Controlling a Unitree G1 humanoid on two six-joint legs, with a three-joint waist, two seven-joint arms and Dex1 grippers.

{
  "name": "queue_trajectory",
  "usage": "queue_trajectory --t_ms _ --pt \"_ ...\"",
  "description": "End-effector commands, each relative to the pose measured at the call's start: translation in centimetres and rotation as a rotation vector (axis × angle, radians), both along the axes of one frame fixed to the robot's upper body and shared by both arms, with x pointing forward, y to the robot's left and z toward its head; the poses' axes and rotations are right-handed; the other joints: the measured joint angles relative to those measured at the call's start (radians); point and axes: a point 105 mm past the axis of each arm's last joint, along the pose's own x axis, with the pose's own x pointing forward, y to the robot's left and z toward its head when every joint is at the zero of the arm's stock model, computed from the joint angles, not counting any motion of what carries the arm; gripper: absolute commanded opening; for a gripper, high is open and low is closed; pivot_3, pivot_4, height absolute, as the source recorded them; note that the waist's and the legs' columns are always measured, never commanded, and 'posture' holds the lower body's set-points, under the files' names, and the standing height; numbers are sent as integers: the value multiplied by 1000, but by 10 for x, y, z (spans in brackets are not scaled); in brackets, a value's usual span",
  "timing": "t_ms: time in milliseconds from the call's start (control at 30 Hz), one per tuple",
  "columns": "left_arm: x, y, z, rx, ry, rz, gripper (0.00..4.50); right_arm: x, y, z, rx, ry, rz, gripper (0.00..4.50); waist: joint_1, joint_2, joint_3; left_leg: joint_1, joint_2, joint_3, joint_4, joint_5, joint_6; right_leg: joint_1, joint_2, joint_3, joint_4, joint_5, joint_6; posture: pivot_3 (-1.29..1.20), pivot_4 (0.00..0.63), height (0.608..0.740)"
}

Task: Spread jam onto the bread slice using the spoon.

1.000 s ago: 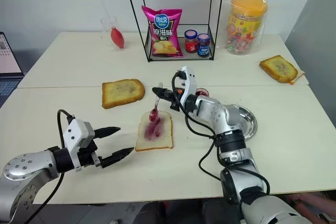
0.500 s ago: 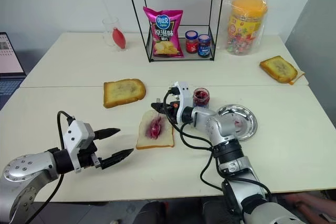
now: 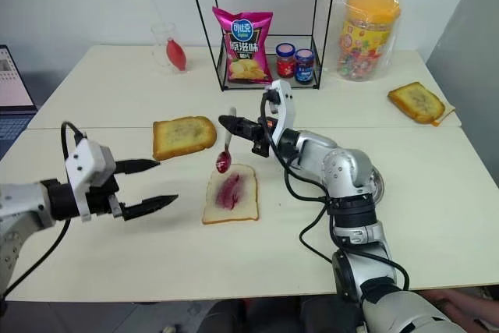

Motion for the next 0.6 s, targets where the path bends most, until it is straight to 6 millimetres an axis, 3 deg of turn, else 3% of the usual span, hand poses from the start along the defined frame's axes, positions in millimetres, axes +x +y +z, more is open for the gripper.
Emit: queue_trajectory --t_ms 33,233,333,367,467,600 --pt "8 -25 25 10 -23 -142 4500 -9 -32 45 65 -90 -50 50 1 0 0 0 0 0 0 0 0 0 0 0 0 0 0 0 150 740" --pt "17 -66 31 27 -32 -316 4500 0 -80 65 54 -135 -281 50 2 0 0 1 -1 1 0 0 0 1 0 2 0 0 0 0 150 740" --pt "24 -99 32 6 -64 -422 4500 -1 -126 68 31 -157 -490 50 -2 0 0 0 0 2 0 0 0 0 1 2 0 0 0 0 150 740" --pt "27 -109 31 3 -70 -454 4500 -5 -143 65 7 -162 -563 50 4 0 0 0 0 1 0 0 0 0 1 2 1 0 0 0 150 740" --pt "29 -124 25 -5 -57 -507 4500 -14 -168 52 -45 -146 -675 50 20 0 0 -1 -1 1 0 0 0 0 1 2 -1 -1 1 0 150 740" --pt "30 -144 3 11 -43 -556 4500 -32 -212 9 -110 -46 -854 50 18 0 0 0 -1 3 0 0 0 0 0 5 0 -1 2 0 150 740"
